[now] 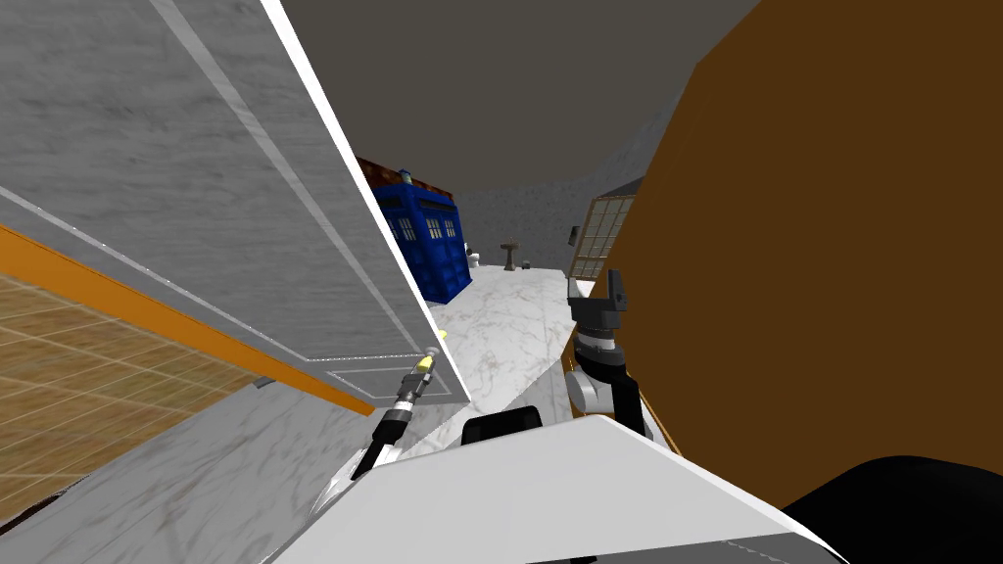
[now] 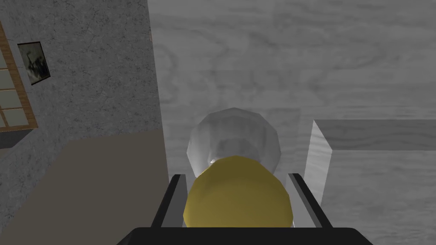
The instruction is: Push the door open
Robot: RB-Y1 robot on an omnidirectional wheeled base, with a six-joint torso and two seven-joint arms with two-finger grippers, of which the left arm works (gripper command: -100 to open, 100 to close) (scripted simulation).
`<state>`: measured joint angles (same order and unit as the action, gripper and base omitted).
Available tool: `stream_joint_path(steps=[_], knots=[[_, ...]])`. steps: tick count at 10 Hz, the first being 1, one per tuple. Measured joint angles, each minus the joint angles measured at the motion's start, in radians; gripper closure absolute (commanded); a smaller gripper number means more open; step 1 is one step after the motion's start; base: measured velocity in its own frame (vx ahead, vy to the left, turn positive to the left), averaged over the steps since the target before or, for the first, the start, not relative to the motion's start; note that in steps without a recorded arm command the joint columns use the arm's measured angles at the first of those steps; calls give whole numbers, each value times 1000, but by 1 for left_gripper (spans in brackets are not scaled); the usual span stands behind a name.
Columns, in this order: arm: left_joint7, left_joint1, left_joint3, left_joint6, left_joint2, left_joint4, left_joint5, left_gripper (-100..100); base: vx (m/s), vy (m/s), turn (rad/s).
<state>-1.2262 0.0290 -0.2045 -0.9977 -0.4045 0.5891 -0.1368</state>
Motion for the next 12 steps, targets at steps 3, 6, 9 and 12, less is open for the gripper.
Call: stream_joint_path(steps=[3, 6, 9, 12], knots=[[0, -3, -1, 1, 1, -1, 1, 100, 3, 2, -1], [56, -7, 1, 6, 9, 2, -8, 100, 26, 6, -3], [130, -6, 5, 10, 19, 5, -19, 100, 37, 6, -10], [213, -7, 12, 10, 35, 12, -35, 100, 40, 9, -11]])
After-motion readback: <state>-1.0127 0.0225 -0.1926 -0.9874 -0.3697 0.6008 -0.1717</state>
